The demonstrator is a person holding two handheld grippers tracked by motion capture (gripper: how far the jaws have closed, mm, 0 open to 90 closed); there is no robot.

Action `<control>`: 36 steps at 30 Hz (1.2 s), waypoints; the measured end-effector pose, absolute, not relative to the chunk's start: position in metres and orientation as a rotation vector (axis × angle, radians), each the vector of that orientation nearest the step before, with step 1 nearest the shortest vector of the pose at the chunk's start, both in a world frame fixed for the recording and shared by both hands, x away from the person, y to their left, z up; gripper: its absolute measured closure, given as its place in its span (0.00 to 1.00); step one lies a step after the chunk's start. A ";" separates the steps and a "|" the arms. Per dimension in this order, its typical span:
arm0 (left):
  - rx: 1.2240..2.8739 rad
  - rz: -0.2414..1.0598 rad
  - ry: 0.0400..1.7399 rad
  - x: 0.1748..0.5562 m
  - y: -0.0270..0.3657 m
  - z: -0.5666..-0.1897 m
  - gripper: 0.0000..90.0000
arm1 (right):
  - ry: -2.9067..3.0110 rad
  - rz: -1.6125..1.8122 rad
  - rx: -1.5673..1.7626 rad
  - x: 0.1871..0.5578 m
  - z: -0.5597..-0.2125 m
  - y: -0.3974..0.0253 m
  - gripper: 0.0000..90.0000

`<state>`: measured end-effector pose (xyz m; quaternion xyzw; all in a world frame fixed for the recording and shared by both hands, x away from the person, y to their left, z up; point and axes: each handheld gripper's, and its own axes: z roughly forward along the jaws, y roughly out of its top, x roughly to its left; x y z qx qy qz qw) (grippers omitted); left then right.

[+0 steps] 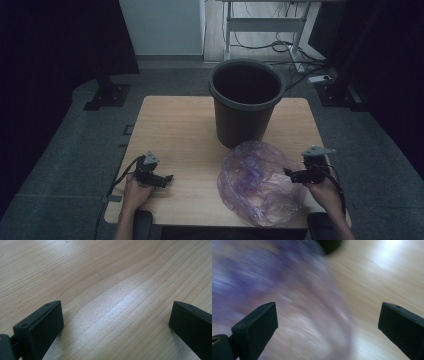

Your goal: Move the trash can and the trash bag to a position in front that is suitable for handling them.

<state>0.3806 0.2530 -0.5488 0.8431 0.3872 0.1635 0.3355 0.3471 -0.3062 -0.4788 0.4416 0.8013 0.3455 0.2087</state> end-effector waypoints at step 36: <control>2.205 0.419 0.992 0.379 0.252 -0.549 0.00 | 2.144 0.736 1.494 0.360 -0.545 -0.353 0.09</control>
